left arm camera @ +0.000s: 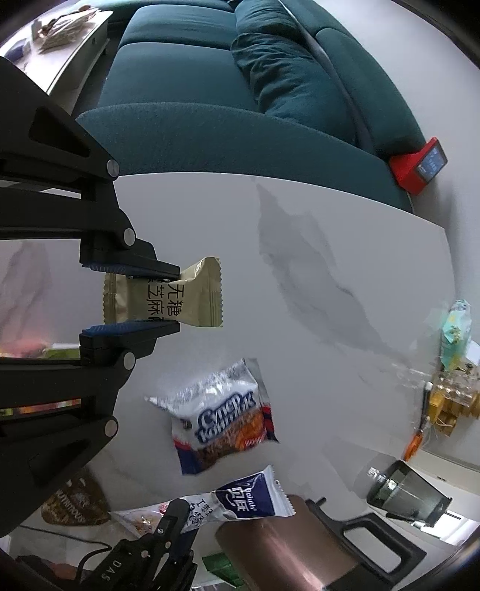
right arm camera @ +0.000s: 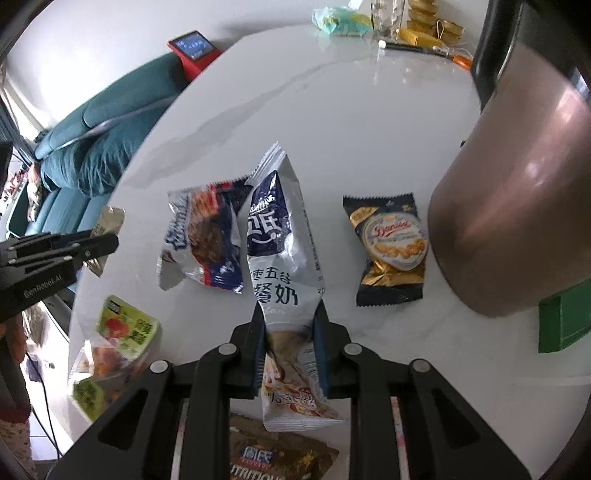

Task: Organize snacks
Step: 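Carry the beige candy and milk snack bag over the green tray with both grippers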

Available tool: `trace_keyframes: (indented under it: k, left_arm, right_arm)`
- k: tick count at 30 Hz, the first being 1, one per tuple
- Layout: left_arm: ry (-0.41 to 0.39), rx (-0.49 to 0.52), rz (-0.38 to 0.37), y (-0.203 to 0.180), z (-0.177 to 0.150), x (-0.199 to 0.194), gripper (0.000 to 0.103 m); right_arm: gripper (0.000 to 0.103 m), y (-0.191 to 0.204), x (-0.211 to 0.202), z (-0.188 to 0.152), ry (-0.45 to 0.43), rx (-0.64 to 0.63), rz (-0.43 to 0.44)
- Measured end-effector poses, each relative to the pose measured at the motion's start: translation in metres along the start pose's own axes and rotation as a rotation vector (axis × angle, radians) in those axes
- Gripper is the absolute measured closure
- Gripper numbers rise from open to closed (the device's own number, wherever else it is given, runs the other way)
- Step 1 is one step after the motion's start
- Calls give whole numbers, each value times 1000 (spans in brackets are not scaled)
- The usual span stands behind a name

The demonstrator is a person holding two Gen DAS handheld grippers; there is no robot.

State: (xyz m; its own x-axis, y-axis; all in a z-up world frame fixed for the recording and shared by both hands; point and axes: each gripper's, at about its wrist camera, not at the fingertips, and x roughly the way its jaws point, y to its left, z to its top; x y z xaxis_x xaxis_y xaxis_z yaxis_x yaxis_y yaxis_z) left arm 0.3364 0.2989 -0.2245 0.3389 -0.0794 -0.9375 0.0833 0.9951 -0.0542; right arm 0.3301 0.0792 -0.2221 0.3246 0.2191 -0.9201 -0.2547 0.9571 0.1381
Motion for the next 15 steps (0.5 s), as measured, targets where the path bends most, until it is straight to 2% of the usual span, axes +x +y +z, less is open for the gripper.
trace_keyframes:
  k: [6,15]
  left_arm:
    - [-31,27,-13,-18,-6,-23,85]
    - [-51,95,-36,-63,-21,-47,85]
  right_arm:
    - [85,-1,-33,-5,-48,-3,15]
    - [85,-19,-72,-34,-92,30,2]
